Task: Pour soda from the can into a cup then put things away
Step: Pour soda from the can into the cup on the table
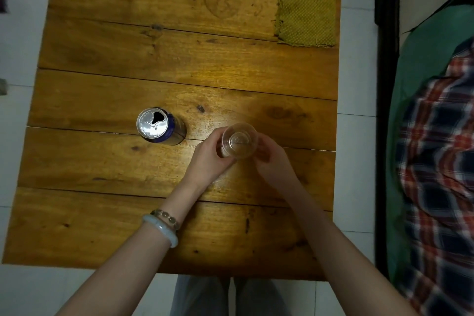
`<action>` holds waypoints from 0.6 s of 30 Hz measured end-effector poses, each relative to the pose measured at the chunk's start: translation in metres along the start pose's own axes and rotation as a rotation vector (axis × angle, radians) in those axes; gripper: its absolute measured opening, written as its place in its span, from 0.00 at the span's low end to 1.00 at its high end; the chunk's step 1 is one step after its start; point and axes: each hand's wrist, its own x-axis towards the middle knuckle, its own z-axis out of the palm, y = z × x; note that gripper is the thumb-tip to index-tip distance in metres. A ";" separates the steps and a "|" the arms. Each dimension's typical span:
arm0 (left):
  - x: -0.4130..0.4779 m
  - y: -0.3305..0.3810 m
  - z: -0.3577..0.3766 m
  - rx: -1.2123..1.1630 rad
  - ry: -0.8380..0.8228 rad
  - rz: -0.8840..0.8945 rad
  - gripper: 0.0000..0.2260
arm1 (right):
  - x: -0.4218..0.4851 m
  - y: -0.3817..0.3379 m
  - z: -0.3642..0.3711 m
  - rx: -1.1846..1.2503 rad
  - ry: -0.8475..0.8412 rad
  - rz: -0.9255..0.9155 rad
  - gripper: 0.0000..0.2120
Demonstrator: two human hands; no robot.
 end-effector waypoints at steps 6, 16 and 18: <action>-0.010 -0.006 -0.011 -0.008 0.080 -0.088 0.33 | -0.010 -0.007 -0.017 -0.114 0.017 -0.004 0.30; -0.096 0.018 -0.066 -0.103 0.226 -0.181 0.25 | -0.056 -0.063 -0.007 -0.152 0.077 -0.220 0.27; -0.099 0.013 -0.082 -0.165 0.265 -0.216 0.23 | -0.054 -0.073 0.016 -0.079 0.010 -0.268 0.26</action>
